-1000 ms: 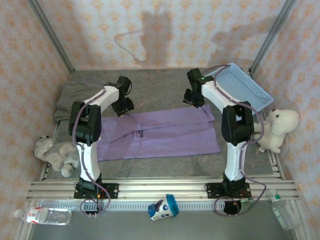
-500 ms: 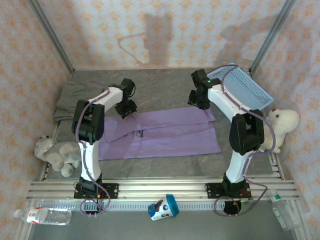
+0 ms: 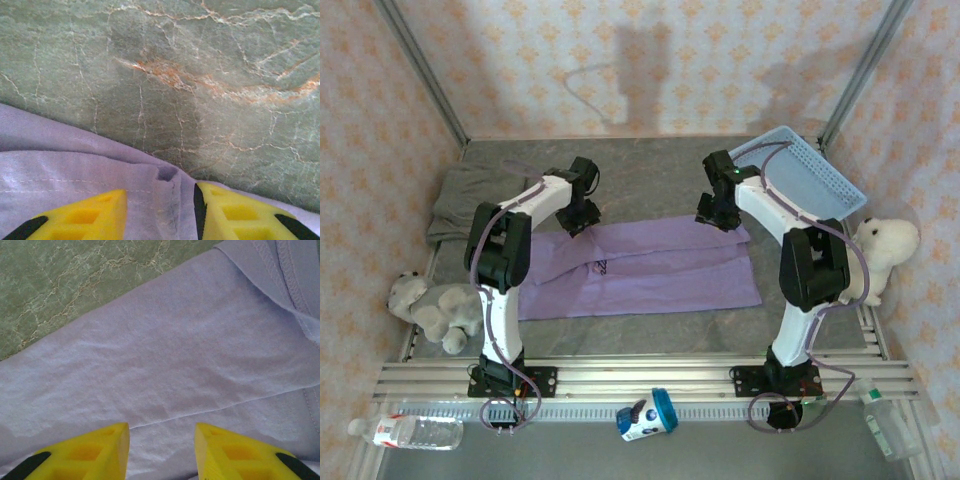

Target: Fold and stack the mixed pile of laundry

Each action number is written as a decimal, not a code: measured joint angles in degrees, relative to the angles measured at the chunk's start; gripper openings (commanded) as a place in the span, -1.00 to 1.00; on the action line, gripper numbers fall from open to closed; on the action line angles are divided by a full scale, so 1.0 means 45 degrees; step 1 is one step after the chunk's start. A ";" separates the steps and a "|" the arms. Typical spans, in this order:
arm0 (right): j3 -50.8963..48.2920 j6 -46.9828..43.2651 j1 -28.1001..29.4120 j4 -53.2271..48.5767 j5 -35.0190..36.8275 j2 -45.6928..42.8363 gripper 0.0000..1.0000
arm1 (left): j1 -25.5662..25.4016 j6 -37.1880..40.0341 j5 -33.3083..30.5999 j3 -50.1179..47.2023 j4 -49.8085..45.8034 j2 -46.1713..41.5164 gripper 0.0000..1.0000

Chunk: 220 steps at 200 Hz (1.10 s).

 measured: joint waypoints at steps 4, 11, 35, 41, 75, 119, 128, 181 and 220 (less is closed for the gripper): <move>0.0000 -0.0005 0.0000 0.0000 0.0005 -0.0024 -0.21 | 0.0000 0.0058 -0.0005 0.0000 -0.0005 0.0019 -0.50; 0.0000 -0.0010 0.0000 0.0000 0.0005 -0.0053 -0.22 | 0.0000 0.0063 -0.0005 0.0000 0.0000 0.0044 -0.75; 0.0000 -0.0005 0.0000 0.0000 0.0005 -0.0238 -0.21 | 0.0000 0.0058 -0.0034 0.0010 -0.0053 0.0058 -1.00; 0.0000 -0.0005 0.0000 -0.0005 0.0005 -0.0287 -0.21 | -0.0005 0.0024 -0.0053 0.0010 -0.0083 0.0053 -1.00; -0.0005 -0.0005 0.0000 0.0010 -0.0097 -0.0476 -0.21 | -0.0282 -0.0340 -0.0325 -0.0515 -0.0325 -0.0986 -1.00; -0.0748 -0.0010 0.0000 0.0432 -0.0665 -0.0952 -0.21 | -0.2613 -0.2239 -0.0928 -0.2856 -0.0563 -0.5042 -1.00; -0.1020 -0.0015 0.0000 0.0534 -0.0835 -0.1117 -0.21 | -0.3347 -0.2987 -0.1141 -0.3512 -0.0588 -0.5751 -0.94; -0.2492 -0.0398 0.0000 0.0787 -0.1676 -0.2040 -0.20 | -0.7174 -0.7179 -0.2098 -0.6416 -0.0811 -0.7339 0.46; -0.3546 -0.0481 0.0102 0.0913 -0.2103 -0.2798 -0.20 | -0.7363 -0.8004 -0.2997 -0.6499 -0.1020 -0.8199 0.52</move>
